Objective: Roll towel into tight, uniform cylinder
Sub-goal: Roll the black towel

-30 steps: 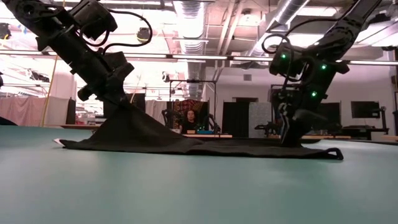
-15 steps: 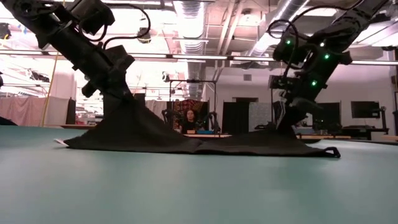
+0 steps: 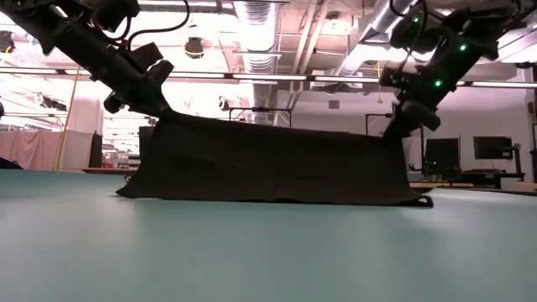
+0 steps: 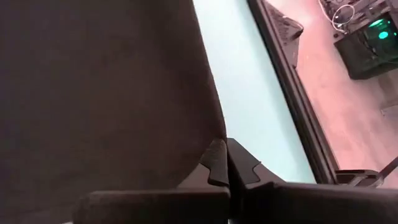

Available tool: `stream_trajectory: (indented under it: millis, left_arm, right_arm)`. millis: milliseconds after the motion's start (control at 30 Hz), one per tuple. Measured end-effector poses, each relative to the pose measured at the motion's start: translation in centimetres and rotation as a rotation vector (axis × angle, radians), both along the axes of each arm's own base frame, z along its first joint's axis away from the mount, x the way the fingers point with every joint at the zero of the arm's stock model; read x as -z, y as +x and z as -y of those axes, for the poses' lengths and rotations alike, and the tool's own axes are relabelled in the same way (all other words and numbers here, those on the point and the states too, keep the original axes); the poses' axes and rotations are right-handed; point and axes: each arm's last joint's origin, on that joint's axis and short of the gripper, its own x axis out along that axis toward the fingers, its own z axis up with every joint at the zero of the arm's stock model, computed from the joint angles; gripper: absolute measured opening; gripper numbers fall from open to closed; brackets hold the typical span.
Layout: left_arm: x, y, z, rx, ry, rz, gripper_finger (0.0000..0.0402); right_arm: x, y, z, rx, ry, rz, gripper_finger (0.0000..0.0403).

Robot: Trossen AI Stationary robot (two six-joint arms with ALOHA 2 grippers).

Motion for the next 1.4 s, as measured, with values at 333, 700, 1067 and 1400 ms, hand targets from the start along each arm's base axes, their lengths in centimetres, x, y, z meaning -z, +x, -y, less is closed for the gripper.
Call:
stream_trajectory:
  millis: [333,700,1067,1400]
  left_arm:
    - [-0.1,-0.2,0.1,0.016,0.006,-0.009,0.0]
    - [1.3,-0.1,-1.8,-0.099,0.0,-0.121,0.0]
    - [1.9,2.5,-3.3,-0.058,0.122,-0.093,0.0]
    - [1.2,2.9,-3.4,-0.054,0.167,-0.027,0.0]
  right_arm:
    - [-0.6,-0.5,-0.4,0.004,0.004,0.041,0.0]
    - [-0.1,-0.3,0.8,0.072,0.021,0.041,0.0]
    - [1.5,1.2,2.4,0.131,-0.047,-0.053,0.0]
    - [-2.4,2.0,1.6,0.087,-0.091,0.074,0.0]
